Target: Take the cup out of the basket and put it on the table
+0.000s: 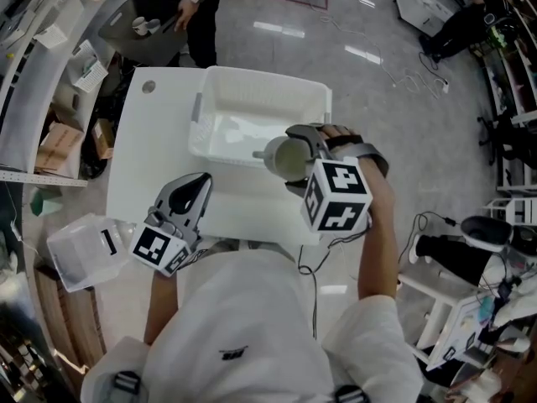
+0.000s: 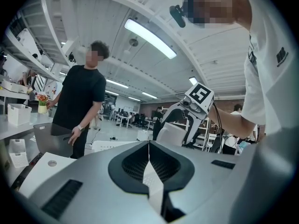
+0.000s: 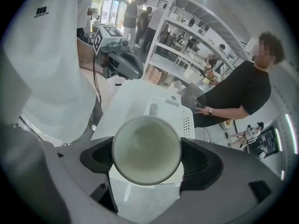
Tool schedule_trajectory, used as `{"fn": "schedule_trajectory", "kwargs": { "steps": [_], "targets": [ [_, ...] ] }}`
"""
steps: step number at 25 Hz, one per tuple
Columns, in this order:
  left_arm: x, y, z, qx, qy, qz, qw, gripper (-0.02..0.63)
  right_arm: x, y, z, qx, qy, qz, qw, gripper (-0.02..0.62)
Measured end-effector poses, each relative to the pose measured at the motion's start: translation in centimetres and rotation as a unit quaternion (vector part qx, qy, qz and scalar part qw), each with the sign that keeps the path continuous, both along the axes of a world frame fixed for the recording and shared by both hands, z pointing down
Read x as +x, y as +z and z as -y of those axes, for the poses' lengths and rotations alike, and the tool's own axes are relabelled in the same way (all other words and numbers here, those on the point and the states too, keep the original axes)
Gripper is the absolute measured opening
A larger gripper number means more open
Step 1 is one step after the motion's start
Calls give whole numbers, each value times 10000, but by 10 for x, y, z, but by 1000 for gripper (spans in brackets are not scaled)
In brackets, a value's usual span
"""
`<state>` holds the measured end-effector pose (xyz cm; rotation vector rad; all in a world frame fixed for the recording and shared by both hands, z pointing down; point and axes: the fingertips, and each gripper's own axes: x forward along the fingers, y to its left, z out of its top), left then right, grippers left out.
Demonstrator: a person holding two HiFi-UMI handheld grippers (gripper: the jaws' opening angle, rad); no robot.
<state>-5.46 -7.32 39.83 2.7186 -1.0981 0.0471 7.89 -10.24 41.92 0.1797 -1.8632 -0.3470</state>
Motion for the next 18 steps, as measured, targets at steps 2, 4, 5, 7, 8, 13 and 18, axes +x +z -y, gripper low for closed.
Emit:
{"fn": "schedule_trajectory", "kwargs": {
  "steps": [2, 4, 5, 7, 8, 13, 18],
  "targets": [
    [0, 1, -1, -2, 13, 11, 10000, 11, -1, 3, -5, -48, 9, 27, 10000, 426],
    [1, 1, -3, 7, 20, 18, 10000, 11, -1, 6, -12, -98, 17, 52, 9999, 426],
    [1, 1, -4, 11, 20, 23, 10000, 11, -2, 8, -16, -126, 23, 64, 9999, 426],
    [1, 0, -6, 13, 18, 31, 10000, 11, -3, 11, -24, -199, 27, 91, 9998, 426],
    [1, 0, -7, 11, 17, 37, 10000, 11, -3, 14, -27, -241, 26, 105, 9997, 426],
    [1, 2, -7, -12, 12, 56, 10000, 11, -4, 25, -34, -387, 45, 94, 9992, 426],
    [2, 6, -9, -31, 12, 96, 9999, 11, -4, 38, -47, -557, 72, 119, 9984, 426]
  ]
}}
